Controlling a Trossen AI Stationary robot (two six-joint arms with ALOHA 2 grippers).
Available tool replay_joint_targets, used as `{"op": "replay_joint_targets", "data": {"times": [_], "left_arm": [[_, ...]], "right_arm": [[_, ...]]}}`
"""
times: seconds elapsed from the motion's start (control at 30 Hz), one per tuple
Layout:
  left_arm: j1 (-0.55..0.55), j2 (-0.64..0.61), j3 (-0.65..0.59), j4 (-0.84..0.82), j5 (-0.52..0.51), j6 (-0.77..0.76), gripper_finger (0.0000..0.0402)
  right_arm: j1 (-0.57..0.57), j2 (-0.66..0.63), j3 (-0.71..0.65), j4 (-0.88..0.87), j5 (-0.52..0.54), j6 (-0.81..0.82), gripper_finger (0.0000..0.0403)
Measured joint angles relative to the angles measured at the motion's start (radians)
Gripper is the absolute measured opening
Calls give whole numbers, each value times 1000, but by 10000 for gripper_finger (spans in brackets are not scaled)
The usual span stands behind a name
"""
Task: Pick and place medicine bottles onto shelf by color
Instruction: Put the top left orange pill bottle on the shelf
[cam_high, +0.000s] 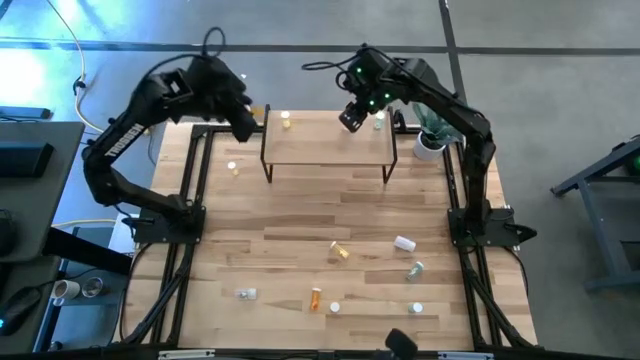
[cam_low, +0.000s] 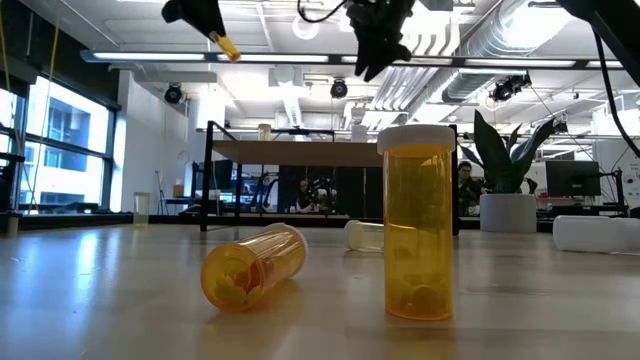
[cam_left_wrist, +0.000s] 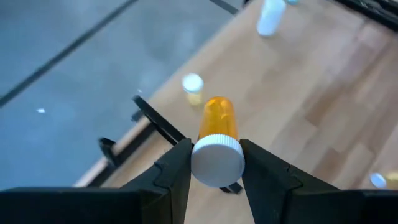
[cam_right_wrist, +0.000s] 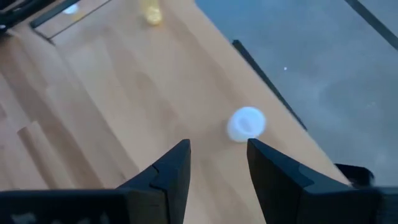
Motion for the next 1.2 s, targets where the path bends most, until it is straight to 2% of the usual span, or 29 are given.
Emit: {"op": "replay_joint_targets", "data": {"times": [0.3, 0.67, 0.83, 1.2], "left_arm": [[101, 104, 155, -26, 8, 26, 117], [106, 327, 334, -98, 106, -24, 117], [99, 409, 370, -104, 185, -54, 117], [23, 531, 381, -105, 187, -70, 117]], "right_arm": [[-62, 0, 0, 0, 0, -41, 149], [-85, 0, 0, 0, 0, -47, 149], [-85, 0, 0, 0, 0, -67, 149], [-85, 0, 0, 0, 0, -65, 149]]}}
